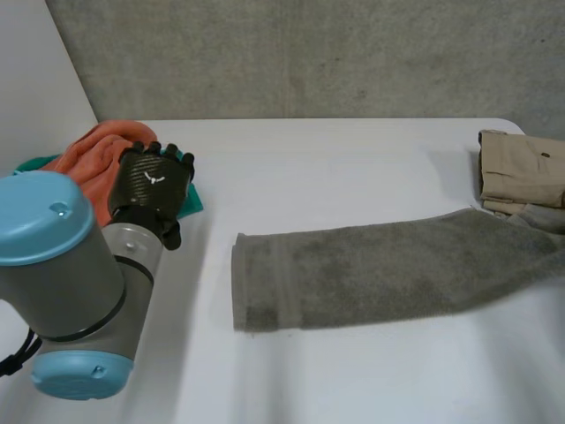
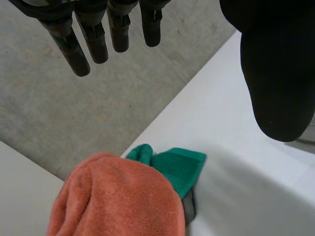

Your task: Fold the laundry.

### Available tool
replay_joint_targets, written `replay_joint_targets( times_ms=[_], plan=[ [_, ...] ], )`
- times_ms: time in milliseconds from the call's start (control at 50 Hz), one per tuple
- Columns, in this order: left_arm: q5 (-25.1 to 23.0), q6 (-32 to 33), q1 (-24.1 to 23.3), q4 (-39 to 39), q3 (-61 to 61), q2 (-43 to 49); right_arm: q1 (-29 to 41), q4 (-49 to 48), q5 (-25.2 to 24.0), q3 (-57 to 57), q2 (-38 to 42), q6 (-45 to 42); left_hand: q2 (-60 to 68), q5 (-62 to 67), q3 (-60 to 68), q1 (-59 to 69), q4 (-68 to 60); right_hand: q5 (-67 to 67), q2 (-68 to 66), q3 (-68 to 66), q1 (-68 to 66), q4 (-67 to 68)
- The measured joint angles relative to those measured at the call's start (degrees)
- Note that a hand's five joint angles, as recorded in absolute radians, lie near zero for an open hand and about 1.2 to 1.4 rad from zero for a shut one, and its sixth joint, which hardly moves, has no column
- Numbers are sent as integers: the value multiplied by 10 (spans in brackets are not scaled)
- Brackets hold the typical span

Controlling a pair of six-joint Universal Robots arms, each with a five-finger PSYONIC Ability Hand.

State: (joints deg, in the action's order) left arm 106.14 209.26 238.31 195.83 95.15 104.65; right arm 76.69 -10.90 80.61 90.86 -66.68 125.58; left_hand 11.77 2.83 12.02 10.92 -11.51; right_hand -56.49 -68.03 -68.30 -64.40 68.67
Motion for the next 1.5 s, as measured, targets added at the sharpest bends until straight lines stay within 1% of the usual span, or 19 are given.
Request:
replay_joint_targets(
  times_ms=[80, 240, 360, 480, 540, 560, 600, 620, 680, 840, 980, 1020, 1060, 1080, 1100, 1120, 1220, 1320, 1500],
  plan=[
    [-5, -1, 2, 0, 11, -18, 78, -3, -6, -1, -26, 11, 0, 0, 0, 0, 0, -1, 0, -1, 0, 0],
    [-8, -4, 3, 0, 35, -48, 320, -54, -80, 4, -44, 38, 0, 0, 0, 0, 0, -1, 0, -2, 0, 1],
    [-7, -4, 0, 0, 47, -54, 468, -108, -137, 16, 11, 27, 0, 0, 0, 0, 0, -2, 0, -2, 0, 1],
    [-7, -4, -5, 1, 49, -50, 548, -124, -153, 25, 80, -1, 0, 0, 0, 0, 0, 32, 43, 45, 25, -47],
    [-7, -4, -8, 2, 46, -45, 556, -124, -154, 32, 91, -5, 0, 0, 0, 0, 0, 176, 192, 190, 154, -194],
    [-7, -4, -10, 3, 44, -43, 558, -124, -153, 36, 92, -4, 0, 0, 0, 0, 0, 283, 309, 304, 271, -297],
    [-7, -4, -14, 5, 37, -37, 556, -125, -150, 43, 90, 2, 0, 0, 0, 0, 0, 402, 413, 405, 373, -409],
    [-7, -4, -16, 6, 34, -34, 554, -124, -149, 46, 88, 6, 0, 0, 0, 0, 0, 517, 536, 532, 497, -533],
    [-7, -3, -27, 13, 20, -22, 522, -119, -142, 61, 57, 48, 0, 0, 0, 0, 0, 536, 558, 561, 512, -565],
    [-8, -2, -68, 24, -24, 22, 377, -59, -128, 111, -35, 221, 0, 0, 0, 0, 0, 536, 558, 561, 512, -567],
    [-9, -2, -101, 24, -46, 58, 287, 3, -127, 138, -47, 226, 0, 0, 0, 0, 0, 513, 532, 532, 493, -536],
    [-9, -3, -108, 24, -47, 67, 264, 12, -125, 144, -40, 193, 0, 0, 0, 0, 0, 411, 425, 433, 390, -438],
    [-9, -3, -111, 24, -46, 71, 251, 15, -120, 144, -31, 159, 0, 0, 0, 0, 0, 250, 252, 259, 216, -264],
    [-9, -3, -112, 24, -45, 71, 248, 16, -117, 144, -28, 147, 0, 0, 0, 0, 0, 227, 239, 246, 203, -252],
    [-9, -3, -112, 23, -43, 72, 246, 16, -112, 142, -25, 134, 0, 0, 0, 0, 0, 104, 110, 121, 82, -127],
    [-10, -3, -112, 23, -40, 71, 244, 16, -104, 139, -20, 118, 0, 0, 0, 0, 0, 49, 53, 65, 35, -71],
    [-10, -4, -110, 23, -23, 55, 262, 11, -42, 103, -9, 61, 0, 0, 0, 0, 0, -6, 2, 0, 23, -2],
    [-10, -3, -101, 23, -5, 23, 346, 3, -1, 50, -9, 49, 0, 0, 0, 0, 0, -10, 2, 0, 23, -1],
    [-3, -4, -56, 23, 25, -35, 522, -34, -25, -6, 18, 51, 0, 0, 0, 0, 0, -11, 2, 0, 23, -1]
  ],
)
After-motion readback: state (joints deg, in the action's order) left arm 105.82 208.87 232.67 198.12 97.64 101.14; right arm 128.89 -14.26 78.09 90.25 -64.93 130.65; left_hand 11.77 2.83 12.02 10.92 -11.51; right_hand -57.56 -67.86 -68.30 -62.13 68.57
